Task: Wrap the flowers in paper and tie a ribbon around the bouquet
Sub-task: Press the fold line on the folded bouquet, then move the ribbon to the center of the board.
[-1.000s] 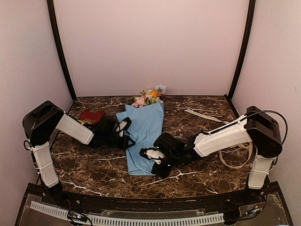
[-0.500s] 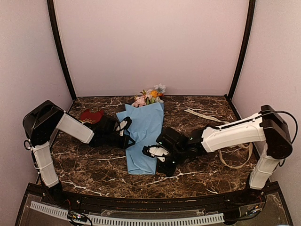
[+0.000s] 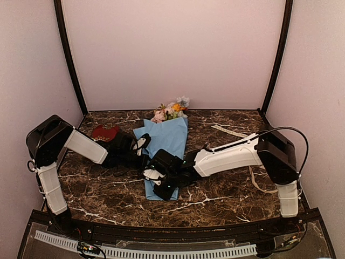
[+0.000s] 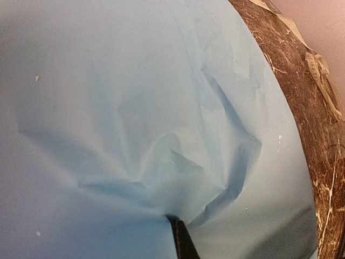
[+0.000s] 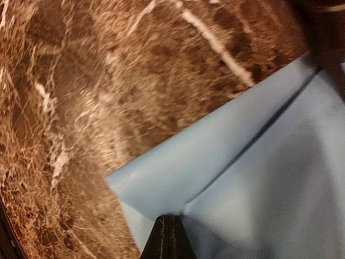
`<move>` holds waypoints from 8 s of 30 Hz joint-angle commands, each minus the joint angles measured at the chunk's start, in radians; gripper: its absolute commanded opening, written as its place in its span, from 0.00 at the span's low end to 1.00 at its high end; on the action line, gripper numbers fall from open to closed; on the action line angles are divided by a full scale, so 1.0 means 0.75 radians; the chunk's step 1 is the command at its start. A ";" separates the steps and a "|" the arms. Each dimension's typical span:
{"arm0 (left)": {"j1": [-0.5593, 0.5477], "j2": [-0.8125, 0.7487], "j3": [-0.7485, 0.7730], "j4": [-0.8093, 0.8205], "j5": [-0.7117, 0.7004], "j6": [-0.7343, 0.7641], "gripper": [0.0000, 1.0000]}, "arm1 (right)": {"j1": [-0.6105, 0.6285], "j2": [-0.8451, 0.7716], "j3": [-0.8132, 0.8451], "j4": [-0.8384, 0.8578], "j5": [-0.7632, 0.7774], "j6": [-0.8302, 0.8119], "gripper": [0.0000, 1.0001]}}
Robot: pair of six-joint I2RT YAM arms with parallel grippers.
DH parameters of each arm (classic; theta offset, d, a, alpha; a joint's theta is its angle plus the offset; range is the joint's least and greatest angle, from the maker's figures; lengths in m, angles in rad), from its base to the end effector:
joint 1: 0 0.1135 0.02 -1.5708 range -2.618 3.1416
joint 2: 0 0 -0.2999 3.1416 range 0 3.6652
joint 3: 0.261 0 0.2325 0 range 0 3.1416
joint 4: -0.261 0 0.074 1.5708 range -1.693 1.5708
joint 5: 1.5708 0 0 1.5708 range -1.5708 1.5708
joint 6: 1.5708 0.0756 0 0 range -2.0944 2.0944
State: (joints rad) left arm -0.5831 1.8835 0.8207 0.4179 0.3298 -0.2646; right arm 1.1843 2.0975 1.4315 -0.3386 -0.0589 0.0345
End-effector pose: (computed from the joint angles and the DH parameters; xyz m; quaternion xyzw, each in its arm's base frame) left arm 0.3123 -0.2353 0.1443 0.2123 0.8598 -0.3151 0.3411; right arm 0.1710 0.4320 0.1550 -0.5288 0.8010 0.1830 0.2128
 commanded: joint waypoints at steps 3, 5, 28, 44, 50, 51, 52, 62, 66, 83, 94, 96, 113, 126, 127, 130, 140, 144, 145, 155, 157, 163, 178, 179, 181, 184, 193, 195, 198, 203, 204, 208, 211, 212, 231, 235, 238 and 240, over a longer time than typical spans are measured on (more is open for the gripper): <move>0.021 0.023 -0.007 -0.169 -0.091 0.041 0.00 | 0.081 0.050 -0.047 -0.078 -0.021 -0.014 0.00; 0.021 0.011 -0.001 -0.172 -0.098 0.044 0.00 | 0.079 0.044 -0.066 -0.078 -0.006 0.000 0.00; 0.021 -0.023 0.019 -0.191 -0.114 0.035 0.00 | -0.162 -0.164 -0.162 0.058 -0.131 0.129 0.00; 0.143 -0.189 0.189 -0.674 -0.773 0.020 0.55 | -0.142 -0.089 -0.231 0.056 -0.132 0.143 0.00; 0.071 -0.432 0.079 -0.583 -0.791 0.042 0.49 | -0.133 -0.090 -0.219 0.058 -0.164 0.156 0.00; 0.021 -0.502 0.031 -0.532 -0.804 0.066 0.49 | -0.133 -0.092 -0.222 0.064 -0.174 0.163 0.00; -0.023 -0.565 -0.024 -0.483 -0.804 0.081 0.47 | -0.134 -0.095 -0.224 0.069 -0.182 0.169 0.00; -0.323 -0.673 -0.292 -0.230 -0.416 -0.181 0.32 | -0.133 -0.118 -0.250 0.164 -0.316 0.254 0.00; -0.397 -0.557 -0.264 -0.185 -0.418 -0.200 0.32 | -0.133 -0.115 -0.258 0.178 -0.316 0.267 0.00; -0.494 -0.505 -0.420 -0.337 -0.393 -0.298 0.23 | -0.133 -0.111 -0.299 0.179 -0.297 0.271 0.00; -0.533 -0.671 -0.593 -0.462 -0.426 -0.373 0.23 | -0.133 -0.103 -0.301 0.168 -0.279 0.262 0.00; -0.537 -0.709 -0.593 -0.495 -0.445 -0.369 0.23 | -0.133 -0.103 -0.301 0.162 -0.277 0.259 0.00; -0.576 -0.650 -0.377 -0.161 -0.696 0.047 0.25 | -0.133 -0.107 -0.286 0.209 -0.361 0.302 0.00; -0.619 -0.410 -0.435 -0.133 -0.616 -0.054 0.23 | -0.135 -0.129 -0.298 0.199 -0.347 0.301 0.00; -0.619 -0.418 -0.463 -0.128 -0.616 -0.064 0.23 | -0.136 -0.133 -0.295 0.194 -0.346 0.297 0.00; -0.619 -0.420 -0.506 -0.120 -0.610 -0.075 0.23 | -0.140 -0.136 -0.279 0.171 -0.340 0.290 0.00; -0.619 -0.358 -0.545 -0.087 -0.616 -0.093 0.22 | -0.260 -0.359 -0.212 0.090 -0.301 0.332 0.05; -0.619 -0.358 -0.546 -0.081 -0.609 -0.091 0.22 | -0.453 -0.515 -0.218 -0.058 -0.025 0.428 0.21; -0.619 -0.359 -0.550 -0.076 -0.608 -0.089 0.22 | -0.512 -0.549 -0.232 -0.107 0.074 0.460 0.28; -0.619 -0.345 -0.545 -0.070 -0.605 -0.084 0.22 | -1.497 -0.756 -0.674 -0.134 0.189 0.783 0.80; -0.619 -0.341 -0.542 -0.068 -0.606 -0.085 0.22 | -1.618 -0.756 -0.734 -0.066 0.150 0.796 0.80; -0.619 -0.327 -0.522 -0.080 -0.596 -0.082 0.22 | -1.798 -0.631 -0.570 0.013 0.276 0.516 0.69; -0.619 -0.305 -0.525 -0.115 -0.603 -0.080 0.21 | -1.796 -0.040 0.060 -0.265 -0.180 -0.032 0.93; -0.619 -0.306 -0.523 -0.116 -0.602 -0.080 0.21 | -1.796 -0.025 0.067 -0.275 -0.204 -0.046 0.92; -0.619 -0.307 -0.519 -0.119 -0.601 -0.073 0.21 | -1.795 0.003 0.080 -0.307 -0.232 -0.063 0.89; -0.619 -0.306 -0.516 -0.123 -0.605 -0.071 0.21 | -1.779 0.025 0.066 -0.320 -0.250 -0.063 0.85; -0.619 -0.325 -0.526 -0.125 -0.623 -0.076 0.21 | -1.606 0.036 0.036 -0.382 -0.032 -0.063 0.60; -0.619 -0.329 -0.529 -0.130 -0.632 -0.076 0.21 | -1.580 0.024 0.018 -0.378 -0.026 -0.046 0.48; -0.619 -0.336 -0.532 -0.133 -0.641 -0.076 0.21 | -1.531 0.003 -0.005 -0.389 0.000 -0.022 0.15; -0.619 -0.341 -0.544 -0.125 -0.646 -0.072 0.21 | -1.422 -0.063 0.035 -0.490 0.004 -0.046 0.00; -0.619 -0.340 -0.546 -0.124 -0.646 -0.073 0.21 | -1.398 -0.096 0.047 -0.508 -0.030 -0.056 0.00; -0.619 -0.342 -0.557 -0.115 -0.647 -0.081 0.20 | -1.286 -0.350 0.033 -0.494 -0.339 -0.064 0.00; -0.619 -0.343 -0.569 -0.090 -0.652 -0.088 0.20 | -1.135 -0.516 -0.030 -0.444 -0.501 -0.040 0.00; -0.619 -0.342 -0.570 -0.083 -0.653 -0.091 0.20 | -1.067 -0.557 -0.056 -0.434 -0.538 -0.039 0.00; -0.619 -0.283 -0.560 -0.035 -0.637 -0.098 0.20 | -0.111 -0.547 -0.267 -0.452 -0.456 -0.060 0.64; -0.619 -0.283 -0.555 -0.048 -0.641 -0.097 0.20 | -0.231 -0.560 -0.306 -0.261 -0.383 0.109 0.88; -0.619 -0.286 -0.557 -0.050 -0.642 -0.101 0.20 | -0.389 -0.531 -0.358 -0.076 -0.422 0.375 0.86; -0.619 -0.284 -0.555 -0.048 -0.640 -0.101 0.20 | -0.480 -0.494 -0.446 0.107 -0.525 0.595 0.84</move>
State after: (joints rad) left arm -1.0454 1.6138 0.4404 0.5541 -0.1783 -0.3252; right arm 0.9417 1.7061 1.1782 -0.5201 -0.4049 0.1741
